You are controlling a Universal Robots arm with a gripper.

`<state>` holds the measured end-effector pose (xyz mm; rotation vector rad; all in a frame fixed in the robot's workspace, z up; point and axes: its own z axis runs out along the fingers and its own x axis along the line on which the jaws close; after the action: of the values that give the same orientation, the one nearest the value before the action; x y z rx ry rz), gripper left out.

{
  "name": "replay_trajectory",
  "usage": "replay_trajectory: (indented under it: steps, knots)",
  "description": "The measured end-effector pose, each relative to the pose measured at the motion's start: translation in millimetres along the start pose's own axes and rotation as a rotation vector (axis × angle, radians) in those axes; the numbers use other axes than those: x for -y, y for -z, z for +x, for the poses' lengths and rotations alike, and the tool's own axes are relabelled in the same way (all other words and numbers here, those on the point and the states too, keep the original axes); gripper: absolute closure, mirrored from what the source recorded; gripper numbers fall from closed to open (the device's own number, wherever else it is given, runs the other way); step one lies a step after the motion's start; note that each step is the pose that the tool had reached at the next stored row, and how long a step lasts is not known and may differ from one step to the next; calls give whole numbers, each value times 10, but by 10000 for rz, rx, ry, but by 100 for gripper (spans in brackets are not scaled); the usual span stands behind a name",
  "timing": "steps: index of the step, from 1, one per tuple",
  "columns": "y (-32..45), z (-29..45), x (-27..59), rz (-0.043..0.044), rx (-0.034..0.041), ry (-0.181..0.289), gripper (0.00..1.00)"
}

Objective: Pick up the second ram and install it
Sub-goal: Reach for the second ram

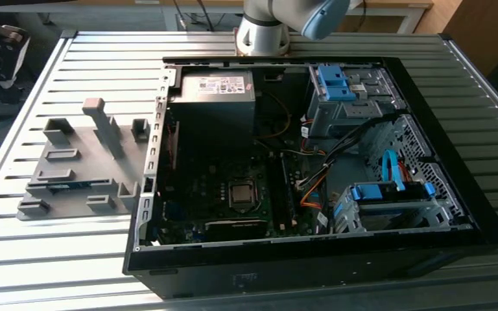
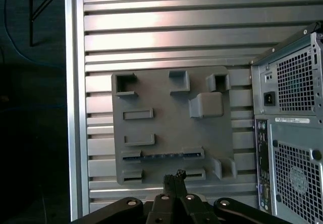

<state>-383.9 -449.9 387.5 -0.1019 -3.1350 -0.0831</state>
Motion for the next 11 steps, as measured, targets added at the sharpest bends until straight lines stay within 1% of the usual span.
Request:
replay_trajectory:
  steps: [5,11]
  knots:
    - [-3,61,8,-1,1,0,89]
    - [-5,112,12,-1,1,1,89]
